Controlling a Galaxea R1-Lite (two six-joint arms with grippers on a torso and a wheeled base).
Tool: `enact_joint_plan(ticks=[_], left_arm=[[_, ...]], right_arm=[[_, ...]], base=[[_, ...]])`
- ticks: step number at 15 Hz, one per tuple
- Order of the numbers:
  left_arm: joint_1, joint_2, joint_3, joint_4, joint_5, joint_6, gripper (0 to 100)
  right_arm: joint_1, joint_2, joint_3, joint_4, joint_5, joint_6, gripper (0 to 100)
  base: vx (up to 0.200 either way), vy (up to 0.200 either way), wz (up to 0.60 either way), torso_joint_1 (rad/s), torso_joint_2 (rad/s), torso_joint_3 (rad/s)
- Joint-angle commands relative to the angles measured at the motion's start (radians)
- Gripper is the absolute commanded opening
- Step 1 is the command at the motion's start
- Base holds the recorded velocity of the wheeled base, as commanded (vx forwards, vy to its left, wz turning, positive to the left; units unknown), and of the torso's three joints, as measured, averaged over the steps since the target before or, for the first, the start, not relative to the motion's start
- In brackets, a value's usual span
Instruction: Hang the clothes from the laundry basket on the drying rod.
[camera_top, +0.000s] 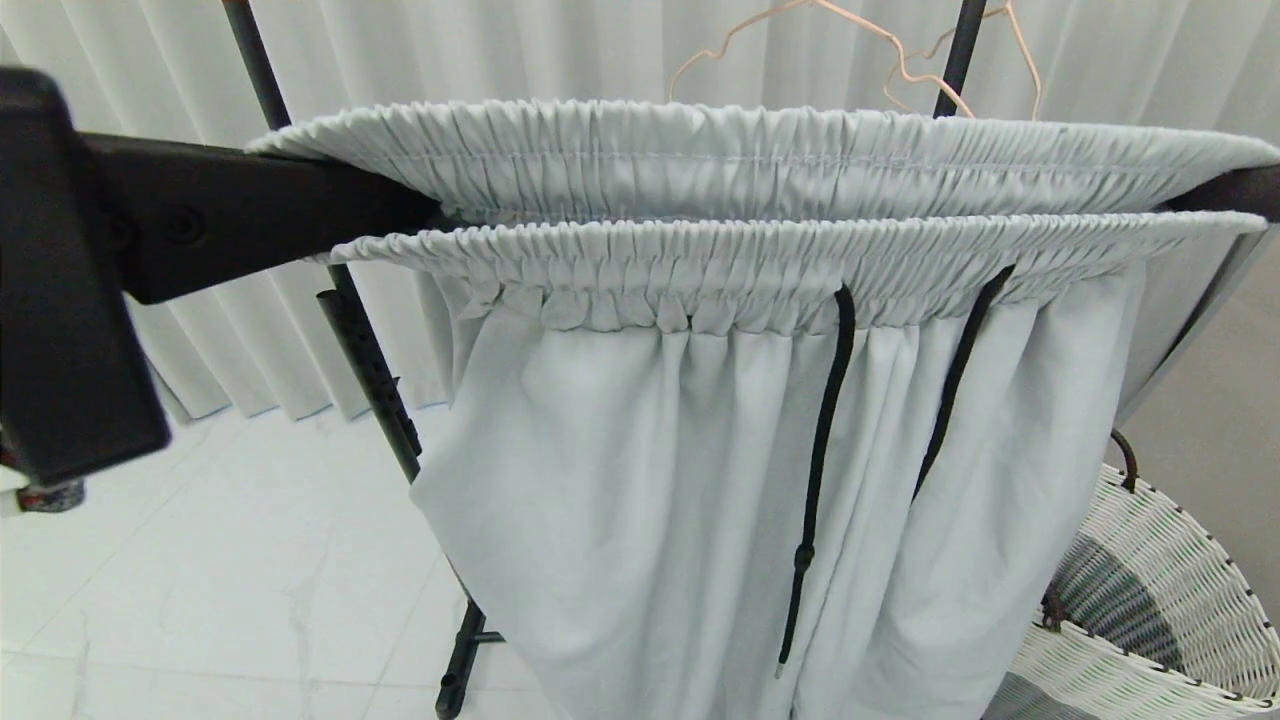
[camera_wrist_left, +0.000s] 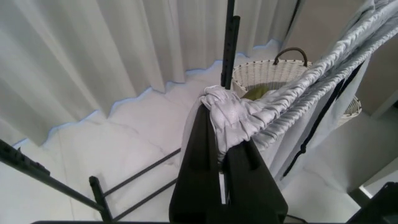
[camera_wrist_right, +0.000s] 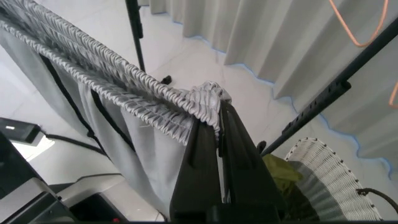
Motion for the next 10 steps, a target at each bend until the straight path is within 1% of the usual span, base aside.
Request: enact_joint_plan(ticks=[1,2,3,9,10], left_arm=[[0.000,0.003,-0.004,-0.002,0.000,0.000,0],[-0.002,0.003,-0.006,-0.002,0.000,0.000,0],[0.000,0.003,-0.006,-0.002,0.000,0.000,0],[0.006,0.002,0.002,-0.002,0.006,0.003,0],[0.007,-0.003,0.010,0.000,0.011,0.005,0]], right_arm=[[0.000,0.001,0.001,0.000,0.000,-0.001,0],[0.000,0.002,0.001,0.000,0.000,-0.001,0],[0.000,0.002,0.001,0.000,0.000,-0.001,100],[0.000,-0.034,0.040,0.002,-0.002,-0.004,100],[-0.003,-0.045,0.046,0.007,-0.014,-0.003,100]], base=[[0.000,0.000,0.00,0.000,0.00,0.000],[0.000,0.000,0.00,0.000,0.00,0.000],[0.000,0.000,0.00,0.000,0.00,0.000],[0.000,0.000,0.00,0.000,0.00,0.000],[0.000,0.000,0.00,0.000,0.00,0.000]])
